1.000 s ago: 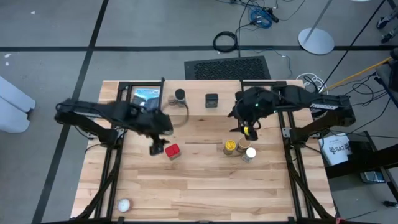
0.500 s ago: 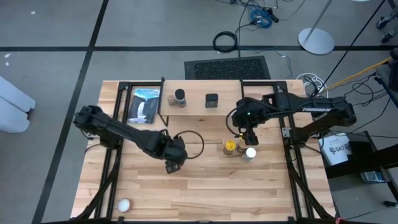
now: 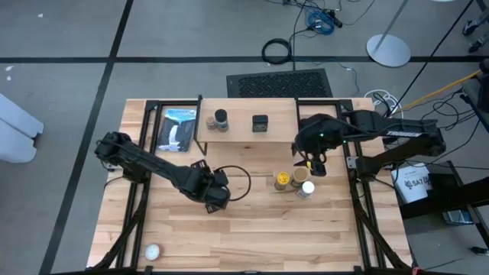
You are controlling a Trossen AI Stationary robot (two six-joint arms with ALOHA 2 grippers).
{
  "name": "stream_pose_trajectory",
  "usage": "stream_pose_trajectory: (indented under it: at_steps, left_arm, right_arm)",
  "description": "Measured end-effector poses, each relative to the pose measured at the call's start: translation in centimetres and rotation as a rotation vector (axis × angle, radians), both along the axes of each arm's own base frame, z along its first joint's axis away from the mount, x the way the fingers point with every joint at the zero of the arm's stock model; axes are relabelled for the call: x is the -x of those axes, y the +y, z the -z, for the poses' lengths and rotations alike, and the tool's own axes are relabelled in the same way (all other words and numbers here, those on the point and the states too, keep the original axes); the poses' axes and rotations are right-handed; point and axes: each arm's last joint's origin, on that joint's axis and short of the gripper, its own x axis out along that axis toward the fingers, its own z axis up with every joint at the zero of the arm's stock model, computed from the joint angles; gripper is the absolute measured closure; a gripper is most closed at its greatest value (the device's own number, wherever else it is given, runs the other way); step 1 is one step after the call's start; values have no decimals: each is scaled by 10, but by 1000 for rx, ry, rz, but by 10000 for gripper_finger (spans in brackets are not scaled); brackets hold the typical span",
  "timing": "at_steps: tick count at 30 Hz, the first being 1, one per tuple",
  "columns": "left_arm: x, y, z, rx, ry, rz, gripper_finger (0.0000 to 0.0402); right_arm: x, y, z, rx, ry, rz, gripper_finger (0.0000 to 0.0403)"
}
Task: Shelf spices
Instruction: Put the red seasoning can on the shelf
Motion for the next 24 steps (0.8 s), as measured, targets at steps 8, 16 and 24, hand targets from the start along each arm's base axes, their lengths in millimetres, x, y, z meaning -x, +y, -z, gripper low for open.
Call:
stream_pose_trajectory:
  at_steps: [8,16,24]
  left_arm:
    - [6,10,24,-4,80,20,36]
    - [-1,14,39,96,20,57,36]
    - [-2,21,45,143,37,74,42]
  right_arm:
    - [2,0,-1,0,-7,1,129]
    - [2,0,-1,6,-7,-6,129]
    - [2,0,-1,10,-7,-3,129]
